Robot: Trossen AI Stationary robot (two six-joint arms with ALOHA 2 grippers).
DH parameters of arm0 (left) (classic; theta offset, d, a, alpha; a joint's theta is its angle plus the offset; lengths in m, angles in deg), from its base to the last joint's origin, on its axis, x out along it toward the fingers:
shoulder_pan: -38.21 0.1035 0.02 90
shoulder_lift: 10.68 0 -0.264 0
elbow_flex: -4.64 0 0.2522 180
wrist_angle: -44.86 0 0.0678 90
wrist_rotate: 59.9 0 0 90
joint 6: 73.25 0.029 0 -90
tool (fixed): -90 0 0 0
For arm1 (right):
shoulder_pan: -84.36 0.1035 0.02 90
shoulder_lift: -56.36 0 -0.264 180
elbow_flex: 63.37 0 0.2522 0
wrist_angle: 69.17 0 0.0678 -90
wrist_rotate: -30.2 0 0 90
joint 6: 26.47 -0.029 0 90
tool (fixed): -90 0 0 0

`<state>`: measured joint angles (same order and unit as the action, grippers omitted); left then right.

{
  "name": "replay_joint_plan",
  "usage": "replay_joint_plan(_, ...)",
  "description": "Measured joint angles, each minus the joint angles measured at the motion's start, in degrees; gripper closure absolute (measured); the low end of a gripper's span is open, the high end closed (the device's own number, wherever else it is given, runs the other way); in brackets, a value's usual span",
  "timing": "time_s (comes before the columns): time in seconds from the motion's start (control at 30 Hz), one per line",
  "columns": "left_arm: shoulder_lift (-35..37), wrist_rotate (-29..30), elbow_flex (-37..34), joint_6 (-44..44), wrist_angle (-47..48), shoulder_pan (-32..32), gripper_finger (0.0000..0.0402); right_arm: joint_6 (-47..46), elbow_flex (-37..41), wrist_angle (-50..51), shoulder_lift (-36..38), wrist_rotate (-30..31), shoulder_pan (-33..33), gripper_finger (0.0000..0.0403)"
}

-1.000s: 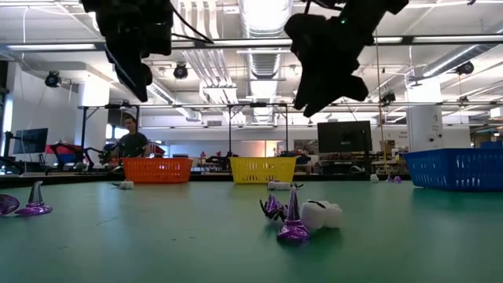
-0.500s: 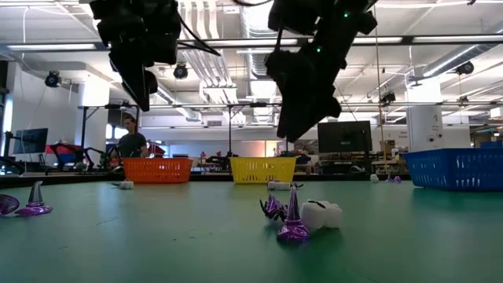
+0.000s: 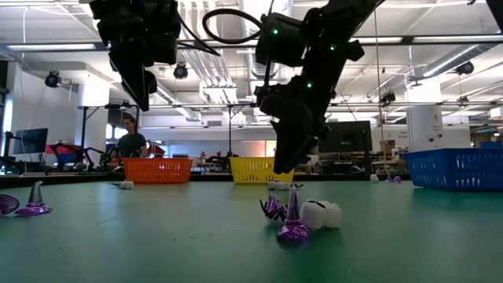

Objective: Sort Halloween decoration
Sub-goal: Put the white skeleton toy into the blue basket

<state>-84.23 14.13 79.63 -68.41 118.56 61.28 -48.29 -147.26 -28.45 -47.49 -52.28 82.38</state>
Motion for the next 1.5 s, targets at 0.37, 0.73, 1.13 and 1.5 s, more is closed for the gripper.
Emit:
replay_joint_plan(0.37,0.02,-0.04,0.0,-0.92,0.26,0.0,0.0217,-0.67,0.0,-0.91,-2.32,0.0,-1.72,0.0248)
replay_joint_plan(0.73,0.04,-0.04,0.02,-0.92,0.32,0.0,0.0217,-2.06,0.0,-1.29,-2.82,-3.13,-2.1,0.0248)
replay_joint_plan(1.13,0.04,-0.04,0.02,-0.92,0.26,0.0,0.0217,-4.44,0.02,-0.77,-3.55,-2.99,-2.62,0.0272)
replay_joint_plan(1.5,0.04,-0.04,0.02,-0.92,0.22,0.0,0.0217,-4.55,0.02,-0.69,-3.52,-3.07,-2.58,0.0385)
